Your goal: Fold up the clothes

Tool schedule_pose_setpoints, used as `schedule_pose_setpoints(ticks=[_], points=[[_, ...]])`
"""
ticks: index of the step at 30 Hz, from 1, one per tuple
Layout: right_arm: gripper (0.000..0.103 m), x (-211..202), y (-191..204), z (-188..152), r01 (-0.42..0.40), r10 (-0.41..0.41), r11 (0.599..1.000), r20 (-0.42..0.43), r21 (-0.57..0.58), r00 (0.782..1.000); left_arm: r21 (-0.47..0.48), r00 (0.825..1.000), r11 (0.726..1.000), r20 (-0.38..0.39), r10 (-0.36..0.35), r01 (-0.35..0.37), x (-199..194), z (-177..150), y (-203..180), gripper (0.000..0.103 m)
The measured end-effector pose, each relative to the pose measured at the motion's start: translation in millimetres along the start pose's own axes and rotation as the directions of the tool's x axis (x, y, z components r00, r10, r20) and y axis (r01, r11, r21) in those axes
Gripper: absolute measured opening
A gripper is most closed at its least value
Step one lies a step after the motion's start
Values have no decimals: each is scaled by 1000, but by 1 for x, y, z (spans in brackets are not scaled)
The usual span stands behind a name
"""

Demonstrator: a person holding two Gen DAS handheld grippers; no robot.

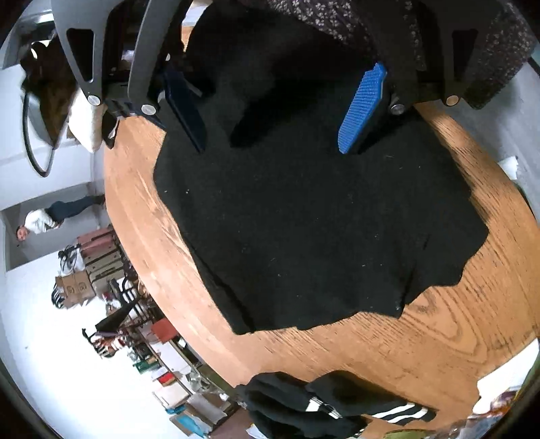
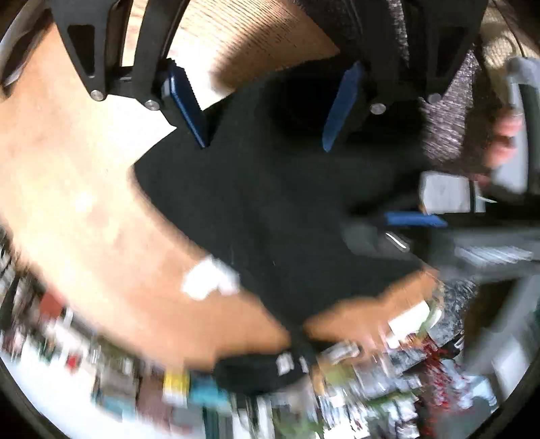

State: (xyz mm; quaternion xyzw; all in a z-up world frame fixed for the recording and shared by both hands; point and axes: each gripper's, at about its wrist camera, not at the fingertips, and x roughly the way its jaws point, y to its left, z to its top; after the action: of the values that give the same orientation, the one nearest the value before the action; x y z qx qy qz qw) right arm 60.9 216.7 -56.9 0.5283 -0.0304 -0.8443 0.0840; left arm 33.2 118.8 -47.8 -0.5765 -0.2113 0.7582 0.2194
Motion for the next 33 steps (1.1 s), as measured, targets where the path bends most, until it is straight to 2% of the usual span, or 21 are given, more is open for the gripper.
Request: schedule_pose_setpoints(ticks=[2, 4, 6, 11, 15, 18, 20, 22, 25, 27, 28, 30, 33], points=[[75, -7, -13, -5, -64, 64, 994, 5, 87, 998, -37, 998, 997, 39, -59, 60, -7, -2, 6, 79], [75, -18, -21, -11, -122, 122, 980, 9, 159, 992, -75, 987, 987, 95, -132, 139, -18, -7, 15, 79], [75, -25, -24, -19, -159, 163, 966, -3, 203, 987, -117, 974, 975, 150, -170, 189, -25, -17, 24, 80], [74, -13, -19, -36, -278, 288, 911, 11, 304, 957, -219, 965, 956, 218, -147, 196, -50, -41, 53, 80], [75, -14, -4, -28, -283, 290, 920, 16, 271, 957, -237, 964, 952, 227, -142, 196, -58, -56, 58, 80], [76, -3, 4, -23, -324, 344, 898, -18, 297, 939, -276, 947, 933, 286, -147, 229, -68, -67, 64, 80], [80, 9, 7, -26, -363, 390, 866, -11, 345, 921, -309, 923, 913, 354, -151, 268, -77, -80, 68, 79], [80, 20, 7, -31, -400, 434, 824, 6, 400, 901, -340, 900, 890, 408, -151, 304, -82, -88, 72, 79], [83, 35, 0, -41, -468, 506, 732, 64, 495, 860, -370, 892, 858, 407, -196, 357, -72, -91, 73, 80], [82, 41, -1, -37, -484, 509, 703, 106, 521, 854, -404, 895, 838, 397, -202, 368, -64, -96, 72, 80], [80, 43, 0, -35, -481, 501, 704, 114, 523, 858, -420, 897, 828, 393, -203, 372, -60, -98, 71, 80], [63, 45, 1, -31, -470, 487, 712, 114, 522, 866, -452, 901, 811, 386, -197, 372, -50, -100, 69, 80], [52, 42, 1, -24, -467, 486, 720, 107, 514, 867, -488, 908, 795, 377, -182, 361, -44, -107, 68, 80]])
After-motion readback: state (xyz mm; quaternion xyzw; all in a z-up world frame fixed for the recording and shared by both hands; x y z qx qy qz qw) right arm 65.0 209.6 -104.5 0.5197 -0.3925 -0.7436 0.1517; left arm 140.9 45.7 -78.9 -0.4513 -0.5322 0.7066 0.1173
